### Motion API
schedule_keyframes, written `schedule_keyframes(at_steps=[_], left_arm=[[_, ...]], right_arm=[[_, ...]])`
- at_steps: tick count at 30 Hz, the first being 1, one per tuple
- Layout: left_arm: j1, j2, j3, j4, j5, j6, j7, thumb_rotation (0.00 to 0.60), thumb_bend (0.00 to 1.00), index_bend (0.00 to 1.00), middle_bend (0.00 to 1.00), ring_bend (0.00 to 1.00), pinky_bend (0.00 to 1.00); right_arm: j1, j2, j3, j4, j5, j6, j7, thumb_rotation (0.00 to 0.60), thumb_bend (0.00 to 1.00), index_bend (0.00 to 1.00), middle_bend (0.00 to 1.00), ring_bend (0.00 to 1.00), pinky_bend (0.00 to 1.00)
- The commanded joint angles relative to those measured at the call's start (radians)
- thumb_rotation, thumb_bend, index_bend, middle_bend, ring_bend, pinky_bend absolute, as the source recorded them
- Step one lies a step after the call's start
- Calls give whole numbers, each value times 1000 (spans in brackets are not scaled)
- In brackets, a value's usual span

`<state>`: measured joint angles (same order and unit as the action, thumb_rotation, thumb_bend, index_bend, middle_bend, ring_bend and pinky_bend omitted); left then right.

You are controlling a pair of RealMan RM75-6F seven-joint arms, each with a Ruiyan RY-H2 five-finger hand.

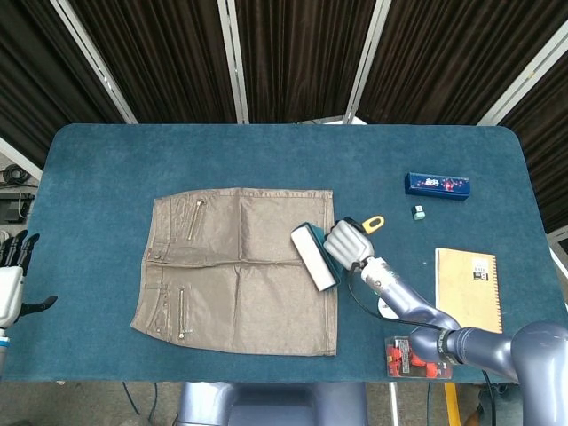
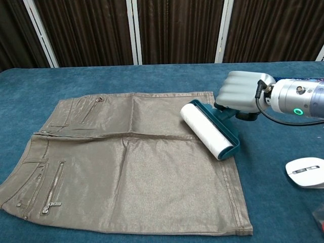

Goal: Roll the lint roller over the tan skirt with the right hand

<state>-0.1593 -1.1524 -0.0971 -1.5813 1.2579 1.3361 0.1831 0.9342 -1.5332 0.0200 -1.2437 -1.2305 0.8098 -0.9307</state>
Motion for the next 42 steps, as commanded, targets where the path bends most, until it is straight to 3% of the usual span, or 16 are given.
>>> schedule_keyframes(at_steps=[1, 11, 27, 35, 42], left_arm=[[0, 0, 0, -1, 0, 1, 0, 600, 0, 0, 0, 0, 0], [1, 5, -1, 0, -2, 2, -11, 600, 0, 0, 0, 0, 0], [0, 9, -1, 5, -4, -3, -20, 600, 0, 0, 0, 0, 0], [0, 10, -1, 8, -8, -5, -23, 600, 0, 0, 0, 0, 0], [-1, 8, -1, 8, -7, -3, -19, 600, 0, 0, 0, 0, 0]], right_arm=[[2, -1, -2, -5, -4, -1, -3, 600, 982, 570, 567, 511, 664], [28, -32, -4, -111, -28, 19, -94, 600, 982, 573, 570, 516, 671], [65, -107, -54, -268, -122, 17, -245, 600, 982, 576, 573, 517, 672], [60, -101, -50, -240, -113, 29, -278, 600, 981, 576, 573, 517, 673], [31, -43, -48, -140, -77, 49, -264, 600, 981, 576, 573, 517, 672]])
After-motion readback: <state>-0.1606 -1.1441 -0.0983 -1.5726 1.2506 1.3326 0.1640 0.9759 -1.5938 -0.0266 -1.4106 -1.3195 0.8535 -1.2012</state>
